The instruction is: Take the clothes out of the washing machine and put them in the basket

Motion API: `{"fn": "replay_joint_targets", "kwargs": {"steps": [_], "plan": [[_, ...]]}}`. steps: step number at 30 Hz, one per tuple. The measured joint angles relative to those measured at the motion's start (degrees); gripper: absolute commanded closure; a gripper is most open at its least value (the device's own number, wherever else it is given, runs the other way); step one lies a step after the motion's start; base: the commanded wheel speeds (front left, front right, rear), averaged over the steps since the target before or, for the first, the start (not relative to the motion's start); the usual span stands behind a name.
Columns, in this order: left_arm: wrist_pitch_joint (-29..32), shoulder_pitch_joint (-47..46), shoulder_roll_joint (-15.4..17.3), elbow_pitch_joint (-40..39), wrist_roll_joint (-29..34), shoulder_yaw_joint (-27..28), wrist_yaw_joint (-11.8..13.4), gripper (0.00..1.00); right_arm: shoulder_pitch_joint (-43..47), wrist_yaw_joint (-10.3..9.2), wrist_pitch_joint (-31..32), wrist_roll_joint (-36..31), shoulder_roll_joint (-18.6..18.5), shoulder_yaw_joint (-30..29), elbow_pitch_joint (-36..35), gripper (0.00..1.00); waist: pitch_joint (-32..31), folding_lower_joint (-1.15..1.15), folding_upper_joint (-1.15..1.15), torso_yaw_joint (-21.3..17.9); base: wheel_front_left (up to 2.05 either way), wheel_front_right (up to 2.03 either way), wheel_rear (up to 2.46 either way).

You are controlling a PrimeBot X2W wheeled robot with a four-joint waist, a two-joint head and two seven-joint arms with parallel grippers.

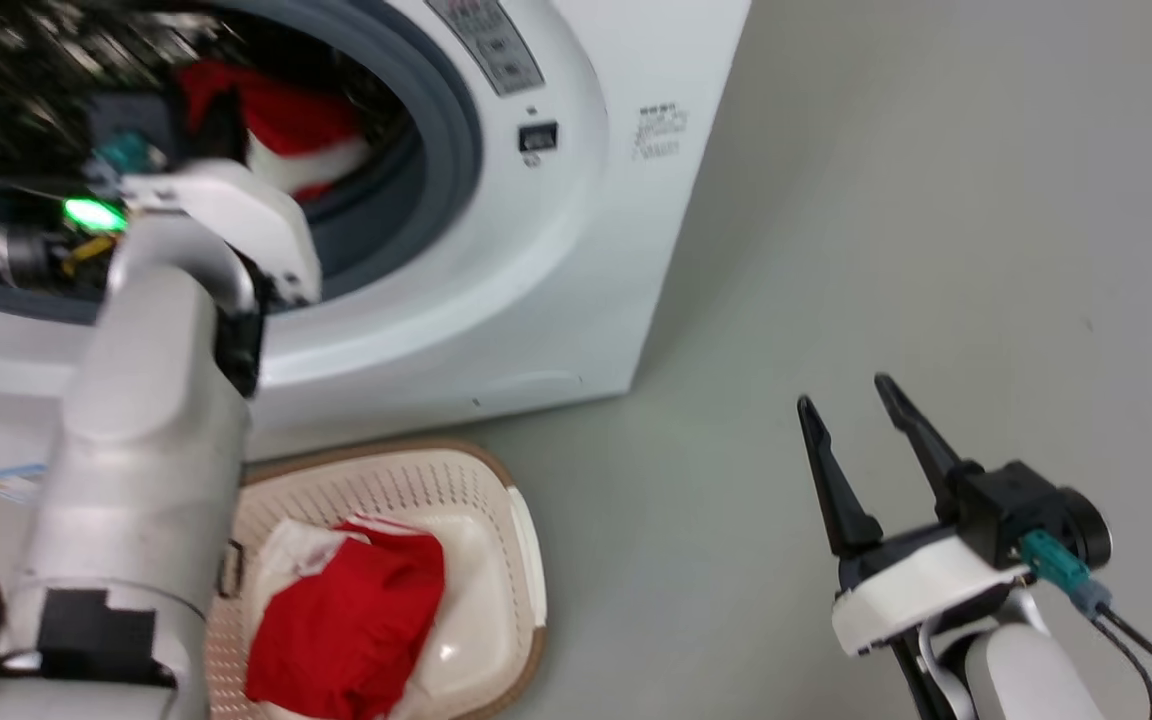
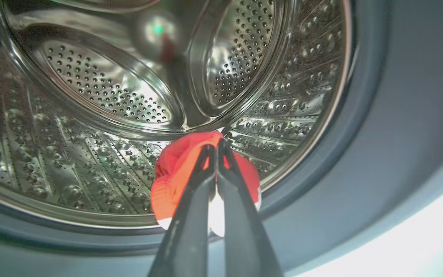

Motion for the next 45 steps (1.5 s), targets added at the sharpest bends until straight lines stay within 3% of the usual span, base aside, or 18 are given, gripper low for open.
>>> {"fn": "replay_joint_targets", "kwargs": {"steps": [6,10,17,23,30,34,37,45], "plan": [[-3.5,5.5,-1.4,-2.2,-1.2,-0.3,-1.4,1.0,4.8,0.0,2.4,-0.4,0.0,-1.4,-2.1,0.0,-7.9,-0.01,0.0,2.8,0.0,0.0,0.0],[-4.4,10.0,-1.5,-9.2,-1.9,0.0,-2.6,1.0,8.0,0.0,4.3,-0.6,0.0,-2.6,-4.3,0.0,-13.2,-0.02,0.0,5.0,0.0,0.0,0.0],[-4.6,15.4,-1.2,-23.6,-2.6,0.2,-3.2,1.0,10.3,0.0,5.7,-0.7,0.0,-3.3,-6.9,0.0,-16.8,-0.01,0.0,8.3,0.0,0.0,0.0],[-3.2,24.1,-1.3,-39.6,-3.1,0.4,-1.2,1.0,11.4,0.0,6.3,-0.6,0.0,-3.4,-8.2,0.0,-17.3,-0.01,0.0,9.8,0.0,0.0,0.0],[0.7,39.7,-1.9,-53.2,-3.4,0.9,3.7,1.0,11.6,0.0,6.5,-0.4,0.0,-3.1,-9.0,0.0,-15.4,0.0,0.0,10.2,0.0,0.0,0.0],[1.6,48.7,-4.3,-52.7,-5.4,0.5,5.2,1.0,11.0,0.0,6.4,-0.4,0.0,-2.8,-9.3,0.0,-13.3,0.01,0.0,10.4,0.0,0.0,0.0],[-0.2,52.5,-6.1,-47.5,-7.8,0.5,4.7,1.0,10.0,0.0,6.3,-0.4,0.0,-2.4,-9.4,0.0,-11.0,0.01,0.0,10.6,0.0,0.0,0.0],[-4.4,48.1,-8.7,-26.6,-10.0,1.1,2.1,1.0,5.0,0.0,5.8,-1.0,0.0,-1.2,-9.3,0.0,-2.5,0.02,0.0,11.2,0.0,0.0,0.0]]}}
